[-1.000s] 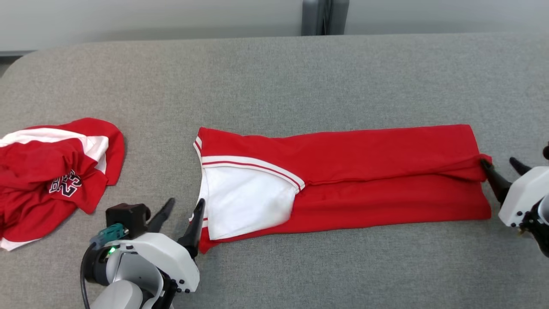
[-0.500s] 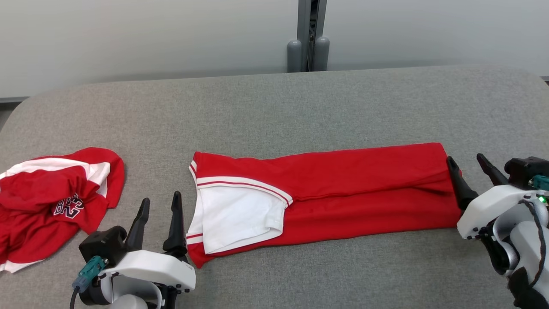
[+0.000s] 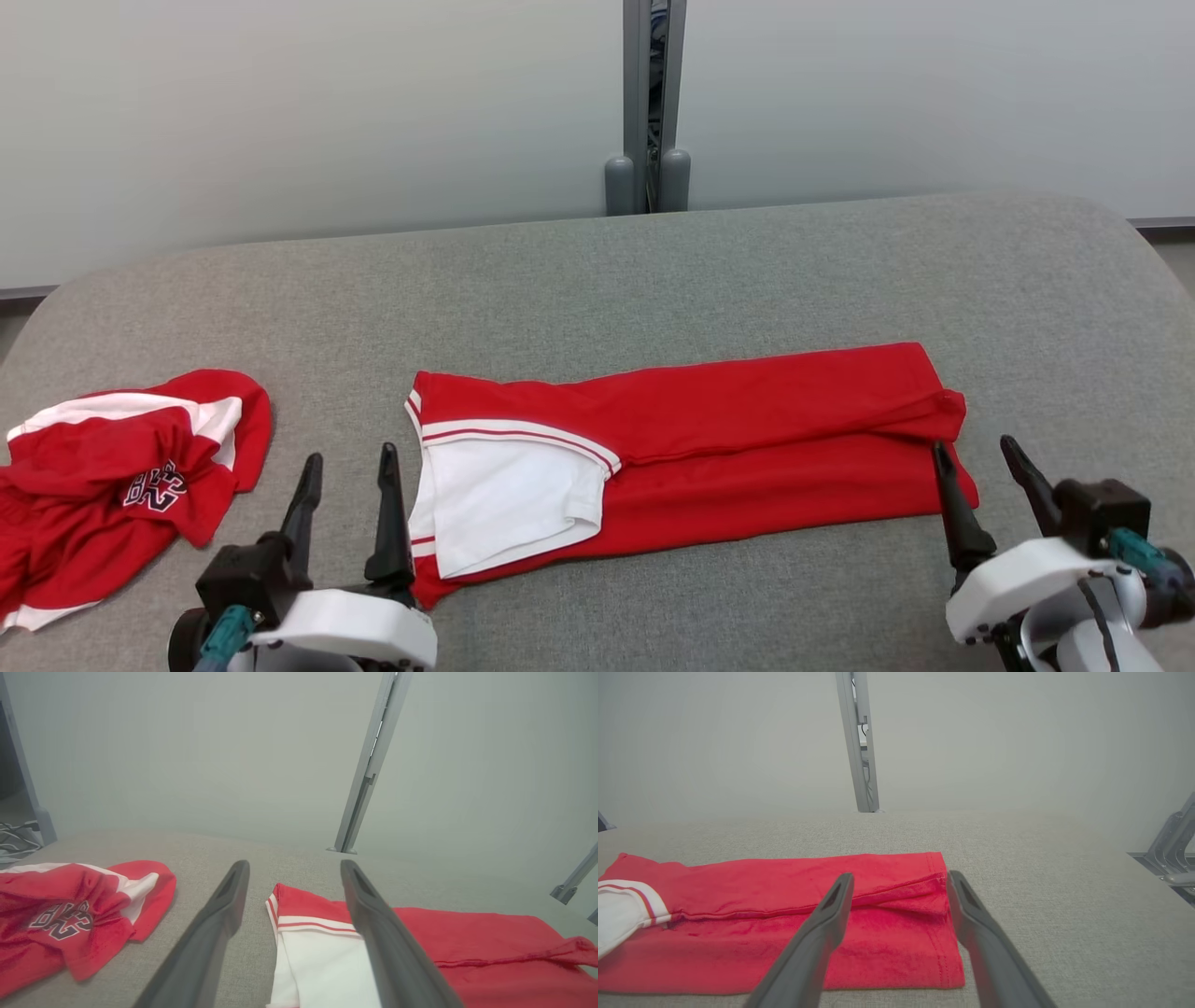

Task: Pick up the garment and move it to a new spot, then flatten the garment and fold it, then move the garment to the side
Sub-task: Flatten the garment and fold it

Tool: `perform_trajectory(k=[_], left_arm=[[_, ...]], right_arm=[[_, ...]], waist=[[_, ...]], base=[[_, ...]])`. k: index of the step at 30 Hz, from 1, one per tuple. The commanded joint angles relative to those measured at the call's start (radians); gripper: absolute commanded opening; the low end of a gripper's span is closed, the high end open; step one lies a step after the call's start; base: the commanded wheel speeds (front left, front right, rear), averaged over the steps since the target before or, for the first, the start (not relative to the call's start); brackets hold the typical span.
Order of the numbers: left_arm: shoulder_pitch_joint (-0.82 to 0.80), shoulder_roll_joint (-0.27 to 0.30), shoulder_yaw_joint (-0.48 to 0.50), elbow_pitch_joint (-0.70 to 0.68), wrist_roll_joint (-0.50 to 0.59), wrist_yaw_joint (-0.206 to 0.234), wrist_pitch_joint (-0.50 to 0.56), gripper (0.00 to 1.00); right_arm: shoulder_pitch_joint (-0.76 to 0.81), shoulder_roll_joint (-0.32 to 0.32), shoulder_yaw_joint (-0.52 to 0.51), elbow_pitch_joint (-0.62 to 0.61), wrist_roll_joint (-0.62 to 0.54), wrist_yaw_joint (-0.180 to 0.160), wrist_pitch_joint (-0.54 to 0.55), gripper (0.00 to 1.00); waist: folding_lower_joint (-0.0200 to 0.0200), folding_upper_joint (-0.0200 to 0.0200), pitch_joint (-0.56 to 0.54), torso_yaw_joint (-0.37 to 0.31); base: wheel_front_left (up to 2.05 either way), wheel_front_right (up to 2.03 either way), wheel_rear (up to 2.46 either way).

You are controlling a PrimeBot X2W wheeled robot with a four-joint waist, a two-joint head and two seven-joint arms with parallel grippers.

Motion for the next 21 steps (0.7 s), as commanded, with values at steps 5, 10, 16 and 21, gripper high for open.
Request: perform_trajectory(k=[5, 10, 16, 21], left_arm=[[0.062, -0.039, 0.055, -0.048, 0.088, -0.029, -0.003, 1.0], [0.124, -0.069, 0.1, -0.07, 0.16, -0.062, -0.003, 1.0], [0.167, -0.09, 0.133, -0.077, 0.206, -0.094, -0.004, 1.0], [0.18, -0.097, 0.143, -0.081, 0.248, -0.1, -0.003, 1.0]], right_arm=[[0.084, 0.038, -0.056, -0.073, -0.06, 0.0, -0.004, 1.0], [0.144, 0.062, -0.081, -0.128, -0.092, 0.0, -0.004, 1.0], [0.181, 0.073, -0.077, -0.16, -0.111, 0.0, -0.004, 1.0], [0.187, 0.079, -0.083, -0.168, -0.111, 0.0, -0.004, 1.0]], waist=[[0.0, -0.0001, -0.01, 0.001], [0.0, -0.0001, -0.025, -0.002], [0.0, -0.0001, -0.033, -0.005], [0.0, -0.0001, -0.038, -0.005]], base=[[0.0, 0.0, 0.0], [0.0, 0.0, 0.0], [0.0, 0.0, 0.0], [0.0, 0.0, 0.0]])
